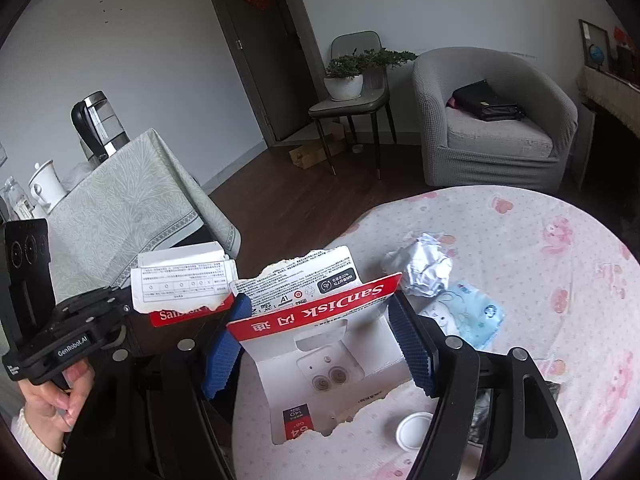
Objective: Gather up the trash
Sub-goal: 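Lift the SanDisk package with the right gripper and carry it over the bin, then open both grippers over the green bin to drop the package pieces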
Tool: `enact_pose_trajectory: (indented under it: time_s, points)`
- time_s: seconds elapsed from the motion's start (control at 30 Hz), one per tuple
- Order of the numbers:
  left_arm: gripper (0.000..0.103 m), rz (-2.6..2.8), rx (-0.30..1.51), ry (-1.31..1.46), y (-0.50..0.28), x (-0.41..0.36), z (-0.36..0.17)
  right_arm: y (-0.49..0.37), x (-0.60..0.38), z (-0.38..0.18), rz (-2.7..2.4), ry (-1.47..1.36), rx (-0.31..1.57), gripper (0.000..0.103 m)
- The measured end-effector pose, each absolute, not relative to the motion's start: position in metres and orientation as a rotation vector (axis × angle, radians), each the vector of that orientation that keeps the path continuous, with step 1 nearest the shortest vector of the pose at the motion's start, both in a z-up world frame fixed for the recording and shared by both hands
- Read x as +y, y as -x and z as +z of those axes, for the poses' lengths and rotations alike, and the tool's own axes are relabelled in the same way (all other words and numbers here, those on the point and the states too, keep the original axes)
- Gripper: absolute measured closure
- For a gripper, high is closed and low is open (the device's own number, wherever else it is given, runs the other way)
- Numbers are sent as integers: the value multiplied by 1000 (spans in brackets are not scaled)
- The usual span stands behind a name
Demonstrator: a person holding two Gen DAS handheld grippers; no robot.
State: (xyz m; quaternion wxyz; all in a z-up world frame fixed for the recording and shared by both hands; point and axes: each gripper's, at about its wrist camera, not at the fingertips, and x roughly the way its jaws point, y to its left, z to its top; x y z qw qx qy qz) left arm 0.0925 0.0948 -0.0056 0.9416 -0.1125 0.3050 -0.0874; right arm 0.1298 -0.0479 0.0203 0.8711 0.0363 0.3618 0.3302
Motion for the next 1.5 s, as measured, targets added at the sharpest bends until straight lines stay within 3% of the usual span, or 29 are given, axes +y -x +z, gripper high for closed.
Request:
enact_pose_trajectory:
  time_s: [0.77,1.5]
  points:
    - [102,27,875,303,-84,196,-92,-127,80,-2,827,-58,841,31]
    - [101,76,1168,308,-92,220,-190,-130,158,-61,804,73,1022,31]
